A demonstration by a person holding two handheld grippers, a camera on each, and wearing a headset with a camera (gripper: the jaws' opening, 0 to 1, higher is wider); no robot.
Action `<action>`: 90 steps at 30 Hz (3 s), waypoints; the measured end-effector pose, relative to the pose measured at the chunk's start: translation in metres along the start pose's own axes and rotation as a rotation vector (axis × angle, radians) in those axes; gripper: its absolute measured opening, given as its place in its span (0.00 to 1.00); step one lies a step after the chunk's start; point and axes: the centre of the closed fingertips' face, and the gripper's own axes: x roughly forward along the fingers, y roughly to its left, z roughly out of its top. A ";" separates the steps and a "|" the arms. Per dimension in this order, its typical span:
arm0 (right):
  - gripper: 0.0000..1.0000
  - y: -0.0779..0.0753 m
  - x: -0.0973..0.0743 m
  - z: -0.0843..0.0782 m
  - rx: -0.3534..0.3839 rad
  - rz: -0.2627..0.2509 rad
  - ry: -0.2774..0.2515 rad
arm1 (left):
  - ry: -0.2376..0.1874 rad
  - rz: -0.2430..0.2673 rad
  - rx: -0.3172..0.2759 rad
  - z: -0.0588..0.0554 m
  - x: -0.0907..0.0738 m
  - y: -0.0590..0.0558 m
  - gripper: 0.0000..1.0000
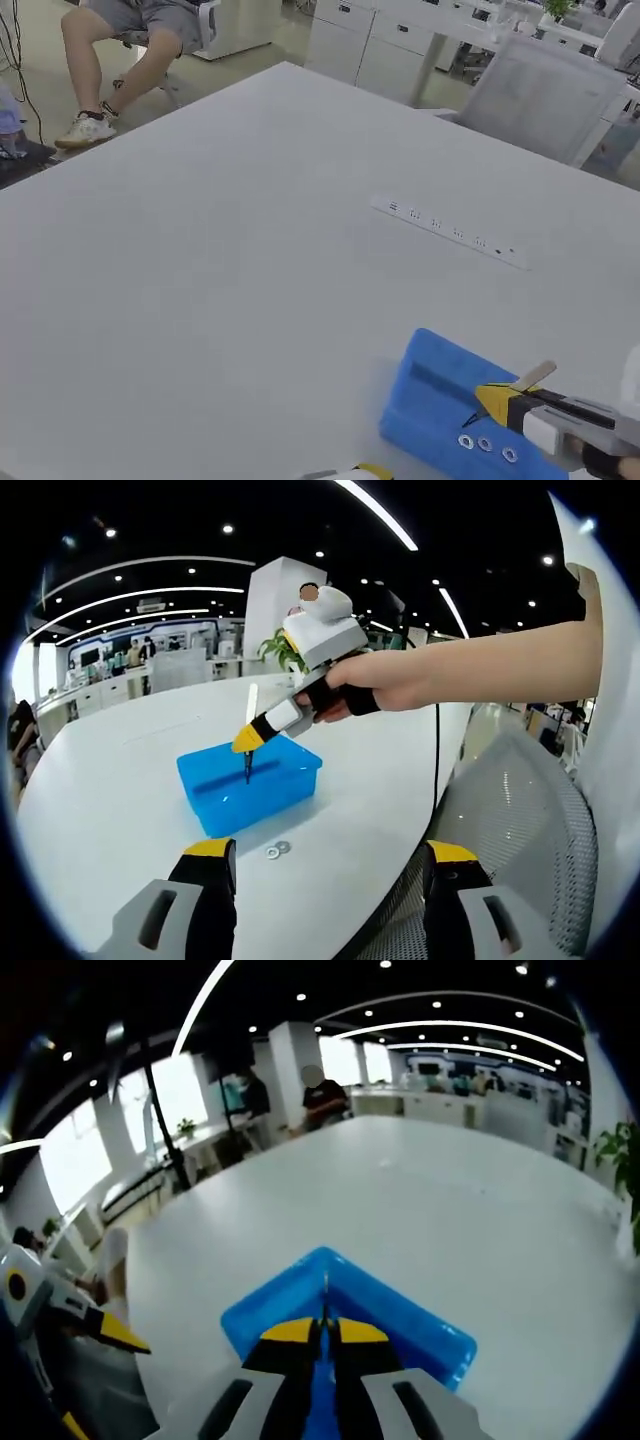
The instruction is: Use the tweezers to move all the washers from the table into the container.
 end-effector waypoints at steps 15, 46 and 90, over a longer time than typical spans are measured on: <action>0.03 0.054 -0.032 0.017 -0.013 0.096 -0.110 | 0.003 0.002 -0.001 -0.001 0.000 0.001 0.76; 0.04 0.083 -0.002 -0.054 -0.153 0.148 0.093 | 0.005 0.006 0.009 -0.001 0.000 0.001 0.74; 0.04 0.083 -0.001 -0.055 -0.252 0.128 0.054 | 0.016 0.013 0.006 -0.003 -0.001 0.003 0.72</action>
